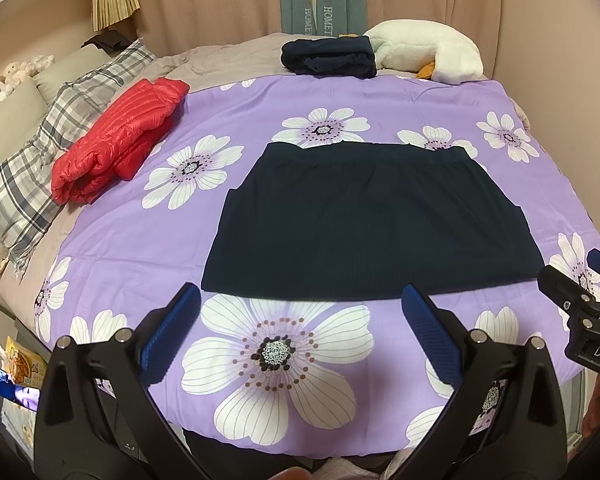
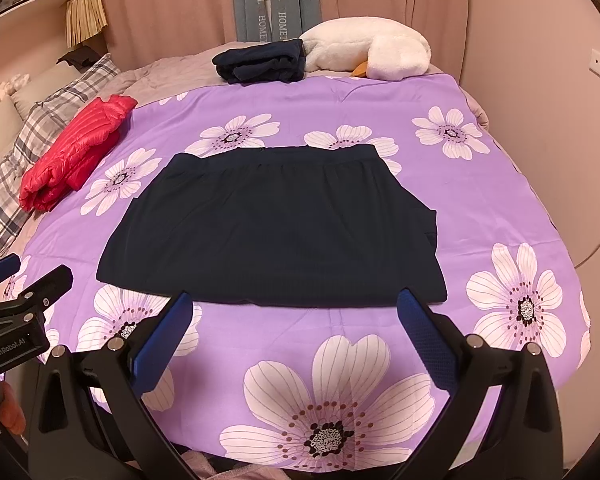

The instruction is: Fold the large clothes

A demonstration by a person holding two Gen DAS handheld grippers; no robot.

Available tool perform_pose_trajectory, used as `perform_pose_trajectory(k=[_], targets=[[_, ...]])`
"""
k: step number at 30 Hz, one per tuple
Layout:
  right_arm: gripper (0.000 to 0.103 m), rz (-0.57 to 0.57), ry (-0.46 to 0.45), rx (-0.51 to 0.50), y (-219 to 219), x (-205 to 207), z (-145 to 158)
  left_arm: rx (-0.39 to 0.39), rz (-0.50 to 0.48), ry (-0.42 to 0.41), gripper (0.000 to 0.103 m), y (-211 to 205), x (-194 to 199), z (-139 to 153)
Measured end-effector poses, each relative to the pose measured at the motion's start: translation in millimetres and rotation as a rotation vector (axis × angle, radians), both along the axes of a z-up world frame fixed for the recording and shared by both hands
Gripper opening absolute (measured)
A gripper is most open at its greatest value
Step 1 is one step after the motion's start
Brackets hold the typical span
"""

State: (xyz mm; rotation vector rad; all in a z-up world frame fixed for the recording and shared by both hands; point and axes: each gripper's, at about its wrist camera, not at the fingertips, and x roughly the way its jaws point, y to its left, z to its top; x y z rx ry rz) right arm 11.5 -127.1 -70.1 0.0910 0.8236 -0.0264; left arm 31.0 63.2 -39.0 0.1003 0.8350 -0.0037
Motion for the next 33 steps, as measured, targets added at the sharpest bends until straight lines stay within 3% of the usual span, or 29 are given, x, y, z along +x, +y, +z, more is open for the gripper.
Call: perform_pose_trajectory(k=[33], targets=[[0.102,0.000,0.000,0.002,0.9,-2.1,3.9,-0.002,-0.005,0.003,0.101,-2.2,-0.4,-1.4]])
